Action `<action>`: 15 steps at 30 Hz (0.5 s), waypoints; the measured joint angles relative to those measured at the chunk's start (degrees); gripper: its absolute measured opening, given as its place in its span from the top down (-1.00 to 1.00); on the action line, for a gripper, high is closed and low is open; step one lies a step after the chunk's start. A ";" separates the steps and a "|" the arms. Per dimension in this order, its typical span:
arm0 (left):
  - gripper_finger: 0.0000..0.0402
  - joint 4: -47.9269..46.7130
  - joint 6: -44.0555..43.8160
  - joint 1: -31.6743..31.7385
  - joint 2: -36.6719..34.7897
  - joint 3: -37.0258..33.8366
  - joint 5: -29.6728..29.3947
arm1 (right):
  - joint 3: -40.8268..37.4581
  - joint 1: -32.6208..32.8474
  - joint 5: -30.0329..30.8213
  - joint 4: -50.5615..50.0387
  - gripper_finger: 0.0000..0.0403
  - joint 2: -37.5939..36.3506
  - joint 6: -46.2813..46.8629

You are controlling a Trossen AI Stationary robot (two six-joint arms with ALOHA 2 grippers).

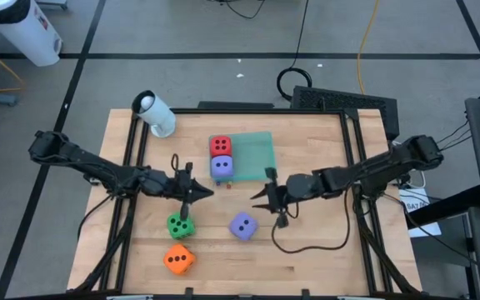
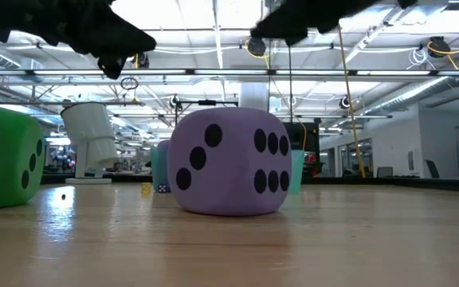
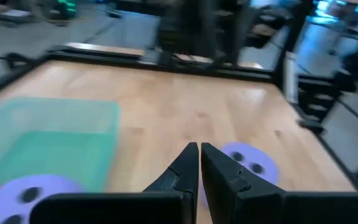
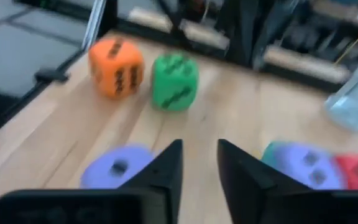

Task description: Pick & Place Dice

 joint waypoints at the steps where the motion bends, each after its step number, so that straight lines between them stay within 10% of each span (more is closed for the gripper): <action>1: 0.87 0.14 0.18 -0.04 0.52 0.00 0.50 | -0.39 -0.02 -0.04 -0.92 0.43 0.15 0.72; 15: 0.96 0.77 1.66 -1.86 19.44 9.41 20.55 | -8.90 -0.04 4.59 3.28 -0.02 1.85 13.24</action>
